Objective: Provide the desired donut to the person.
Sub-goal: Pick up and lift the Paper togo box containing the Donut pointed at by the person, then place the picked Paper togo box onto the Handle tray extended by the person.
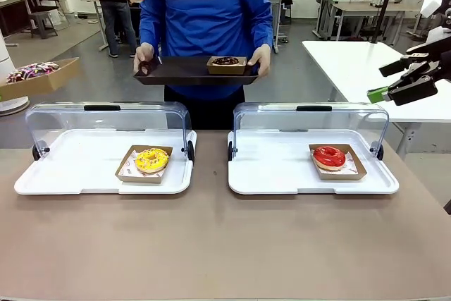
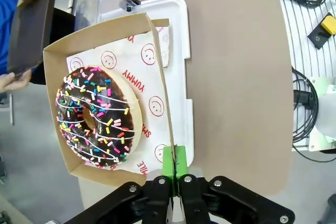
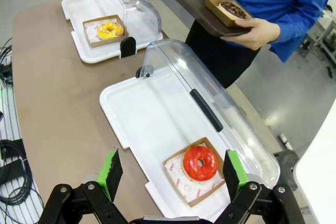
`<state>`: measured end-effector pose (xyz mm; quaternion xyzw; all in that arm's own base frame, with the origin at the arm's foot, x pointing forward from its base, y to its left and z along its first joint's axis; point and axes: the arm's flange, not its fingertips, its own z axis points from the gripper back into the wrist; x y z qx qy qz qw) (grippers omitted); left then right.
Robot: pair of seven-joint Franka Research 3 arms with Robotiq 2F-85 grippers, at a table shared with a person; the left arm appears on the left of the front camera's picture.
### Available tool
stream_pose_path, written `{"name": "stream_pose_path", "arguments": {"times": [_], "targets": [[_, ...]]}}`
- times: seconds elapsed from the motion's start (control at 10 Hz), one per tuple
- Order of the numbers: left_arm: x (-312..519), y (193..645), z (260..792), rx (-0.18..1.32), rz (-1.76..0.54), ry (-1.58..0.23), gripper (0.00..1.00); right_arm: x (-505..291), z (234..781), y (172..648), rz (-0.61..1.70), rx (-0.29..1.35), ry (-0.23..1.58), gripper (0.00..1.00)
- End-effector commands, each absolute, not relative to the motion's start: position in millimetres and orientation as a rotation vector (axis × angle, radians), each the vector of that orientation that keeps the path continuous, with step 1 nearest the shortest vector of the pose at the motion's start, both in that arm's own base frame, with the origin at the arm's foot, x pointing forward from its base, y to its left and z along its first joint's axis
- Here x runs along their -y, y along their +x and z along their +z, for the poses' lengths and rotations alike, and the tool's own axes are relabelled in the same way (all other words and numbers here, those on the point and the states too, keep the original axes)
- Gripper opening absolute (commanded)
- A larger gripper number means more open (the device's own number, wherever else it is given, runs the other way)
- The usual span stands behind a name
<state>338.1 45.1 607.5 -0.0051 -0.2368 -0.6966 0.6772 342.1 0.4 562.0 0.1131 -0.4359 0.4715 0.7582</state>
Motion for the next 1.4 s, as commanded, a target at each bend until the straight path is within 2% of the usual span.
{"name": "stream_pose_path", "arguments": {"times": [0.0,1.3], "targets": [[-46.6,334.1,607.8,0.523,-1.561,-0.008,0.0,-1.1,560.1,341.1,1.015,0.942,0.242,1.0],[-46.6,334.1,607.8,0.523,-1.561,-0.008,0.0,-1.1,560.1,341.1,1.015,0.942,0.242,1.0]]}}
